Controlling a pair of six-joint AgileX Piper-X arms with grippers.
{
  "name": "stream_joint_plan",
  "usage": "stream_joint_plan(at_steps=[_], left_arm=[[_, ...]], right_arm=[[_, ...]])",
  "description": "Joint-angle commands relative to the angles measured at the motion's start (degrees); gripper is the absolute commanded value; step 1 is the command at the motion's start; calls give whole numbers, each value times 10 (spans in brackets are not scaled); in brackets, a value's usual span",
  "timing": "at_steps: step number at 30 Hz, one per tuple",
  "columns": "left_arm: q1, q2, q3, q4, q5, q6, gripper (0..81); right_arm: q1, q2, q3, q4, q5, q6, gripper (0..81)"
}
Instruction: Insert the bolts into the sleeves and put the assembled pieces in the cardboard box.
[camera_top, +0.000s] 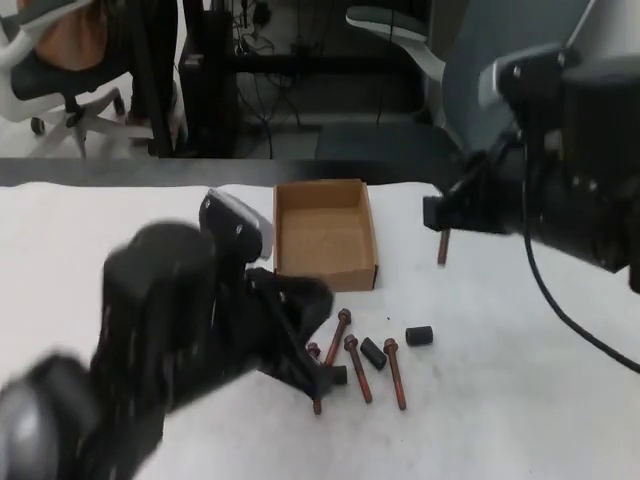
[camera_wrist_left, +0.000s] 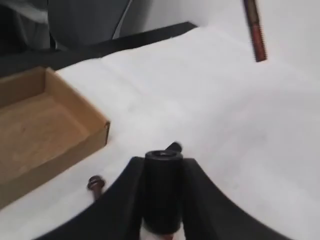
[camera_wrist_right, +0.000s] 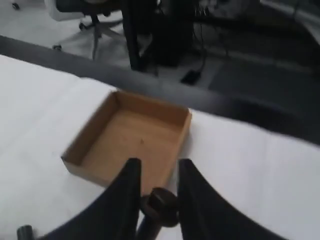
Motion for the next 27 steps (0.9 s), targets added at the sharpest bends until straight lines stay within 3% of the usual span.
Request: stream_joint_plan(at_steps=[1,5,9,14,20,27], left_arm=[[-63,-9,55,-160,-83,-23,17],[-160,-9,84,-203,-245,-2,17],[-215,-9,84,-201,-316,34,17],[-214,-9,86,-187,-323,31,17],[-214,-6,88,-189,-323,31,17],[-211,-6,88,-189,-329,31,17]], right_arm=[[32,-20,27,-69,-1,-62,4],[82,-24,98,-223,15,-80,4],[124,-24,143,-333,45,-80,4],[158,-24,149,-347,46,-105,4],[166,-22,148,-353,39,-116,4],[174,-22,145,-354,14,-33,4]])
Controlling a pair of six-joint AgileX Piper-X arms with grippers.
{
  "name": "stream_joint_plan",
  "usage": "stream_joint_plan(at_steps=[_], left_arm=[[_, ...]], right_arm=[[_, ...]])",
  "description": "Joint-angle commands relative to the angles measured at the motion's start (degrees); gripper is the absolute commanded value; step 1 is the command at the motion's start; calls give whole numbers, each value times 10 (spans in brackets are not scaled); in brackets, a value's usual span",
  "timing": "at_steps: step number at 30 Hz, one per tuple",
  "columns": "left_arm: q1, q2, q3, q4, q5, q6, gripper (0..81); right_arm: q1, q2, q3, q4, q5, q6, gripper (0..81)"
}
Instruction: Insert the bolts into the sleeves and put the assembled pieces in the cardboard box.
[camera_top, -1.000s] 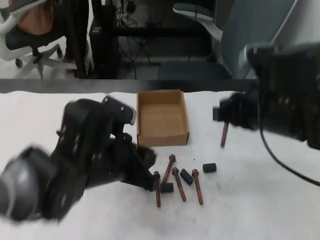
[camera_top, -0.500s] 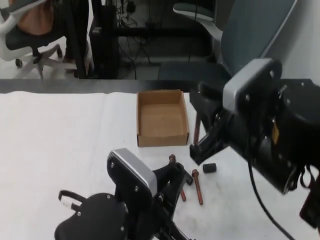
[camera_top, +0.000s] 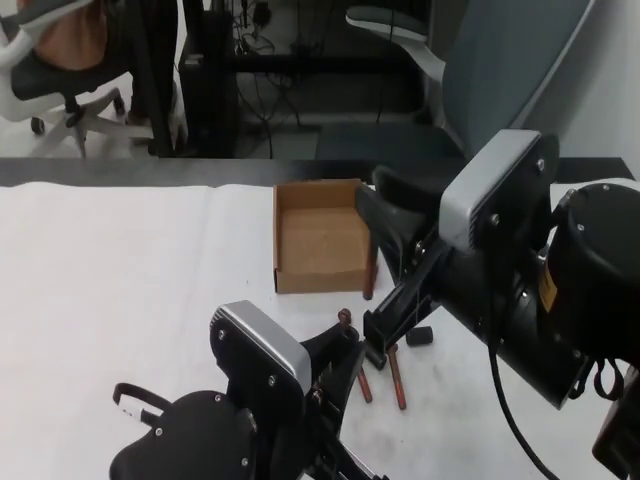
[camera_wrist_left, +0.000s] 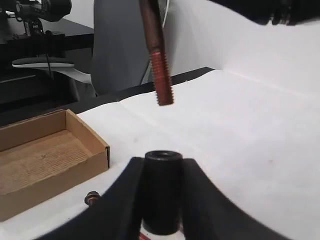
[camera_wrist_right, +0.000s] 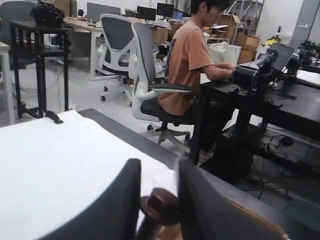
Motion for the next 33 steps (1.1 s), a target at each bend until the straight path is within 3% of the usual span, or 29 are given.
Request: stream_joint_plan(at_steps=[1,11,33], left_arm=[[3,-3,0,-6,-12,2,17],[37,-3,0,-52,19,-2,17],[36,-3,0,-56,53,-49,17]], right_arm=[[10,-3,-4,-12,-5,23,4],[36,-3,-4,-11,-4,55,4],[35,26,-4,-59,22,-10,4]])
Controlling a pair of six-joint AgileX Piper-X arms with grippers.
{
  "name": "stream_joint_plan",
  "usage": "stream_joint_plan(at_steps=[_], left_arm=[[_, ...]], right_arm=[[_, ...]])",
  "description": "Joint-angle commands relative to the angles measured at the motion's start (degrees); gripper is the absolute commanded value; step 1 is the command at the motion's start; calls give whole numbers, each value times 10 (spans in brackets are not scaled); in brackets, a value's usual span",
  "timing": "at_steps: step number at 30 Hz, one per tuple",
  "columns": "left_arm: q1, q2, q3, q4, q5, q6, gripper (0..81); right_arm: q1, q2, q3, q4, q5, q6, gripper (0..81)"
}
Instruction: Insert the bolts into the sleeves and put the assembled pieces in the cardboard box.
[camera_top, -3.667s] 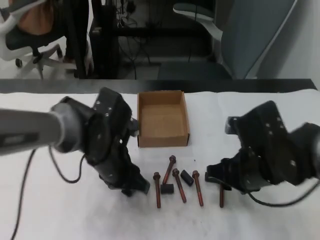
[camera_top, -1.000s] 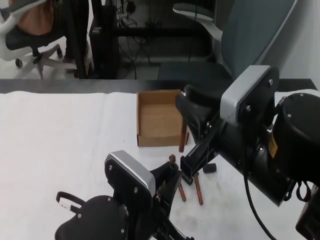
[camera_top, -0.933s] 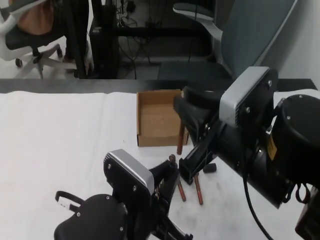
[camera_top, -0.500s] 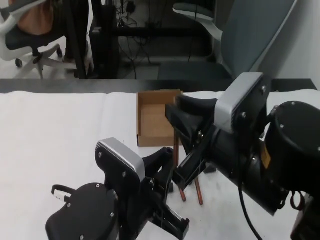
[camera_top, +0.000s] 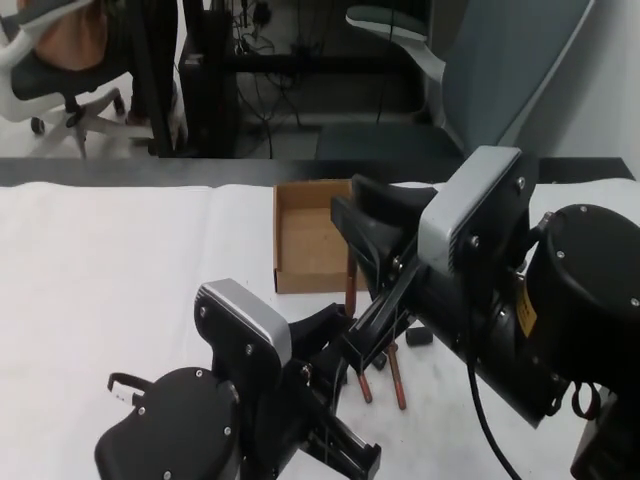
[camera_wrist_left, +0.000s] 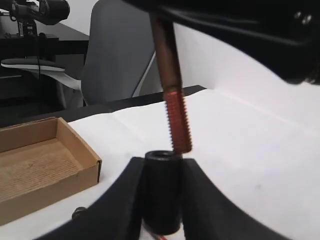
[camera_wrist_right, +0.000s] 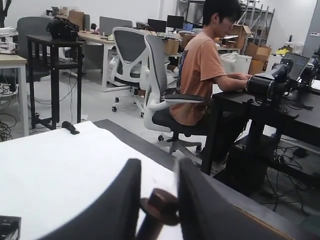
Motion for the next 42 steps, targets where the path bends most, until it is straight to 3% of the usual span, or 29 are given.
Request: stream_joint_plan(at_steps=[1,20,27,30,37,42], left_arm=[[0,-3,0,-32,3,-4,17],[-1,-3,0,-49,54,-20,17],[-8,-3,0,-49,51,-20,17],[-8,-3,0,-49,16,-19,17],[17,-3,0,-122,-2,-17,17],[36,-3,0,-120,33,-16,17]], right_arm=[[0,0,-2,-10,4,-4,4],[0,0,-3,0,17,-10,4],[0,0,-3,1,17,-9,4],[0,0,-3,1,17,-8,4],[0,0,-3,30,26,-8,4],[3,0,-3,41,24,6,4]])
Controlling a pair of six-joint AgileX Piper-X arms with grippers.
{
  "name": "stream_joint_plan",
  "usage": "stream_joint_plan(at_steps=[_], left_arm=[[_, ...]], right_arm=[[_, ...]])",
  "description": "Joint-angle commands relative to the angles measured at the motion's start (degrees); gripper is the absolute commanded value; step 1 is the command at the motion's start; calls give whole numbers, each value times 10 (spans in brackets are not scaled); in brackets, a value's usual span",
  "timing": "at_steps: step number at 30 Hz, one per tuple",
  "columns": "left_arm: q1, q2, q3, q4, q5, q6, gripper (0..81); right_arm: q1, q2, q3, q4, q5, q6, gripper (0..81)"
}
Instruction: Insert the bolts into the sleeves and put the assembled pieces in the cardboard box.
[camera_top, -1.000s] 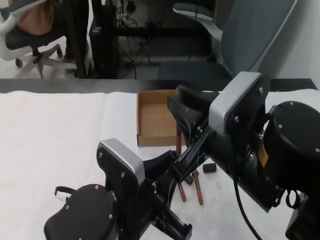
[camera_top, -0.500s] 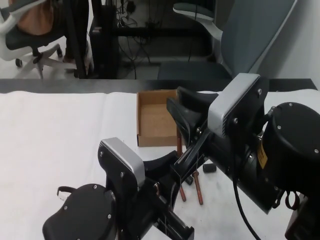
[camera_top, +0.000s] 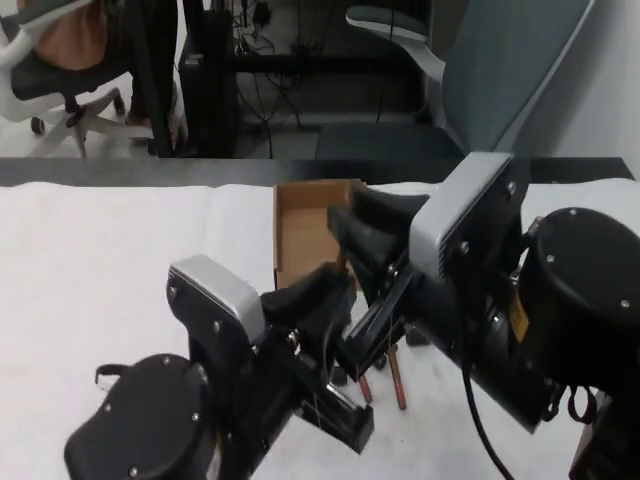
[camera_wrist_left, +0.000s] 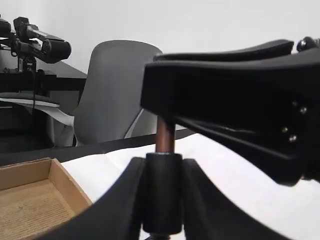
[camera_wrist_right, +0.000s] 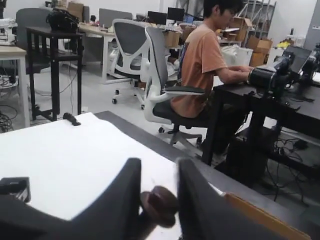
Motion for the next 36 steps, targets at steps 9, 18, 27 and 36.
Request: stream_joint_plan(at_steps=[9,18,27,36], left_arm=[[29,-5,-5,-9,24,-3,17],[180,-2,-98,230,178,-78,17],[277,128,-342,454,251,-84,17],[281,297,-521,577,317,-126,17]], right_arm=[[-4,-7,-2,49,-6,12,609],[-78,-84,-56,327,-4,-97,489],[-218,-2,-137,467,-163,-263,477],[-238,176,-218,590,-144,-444,477]])
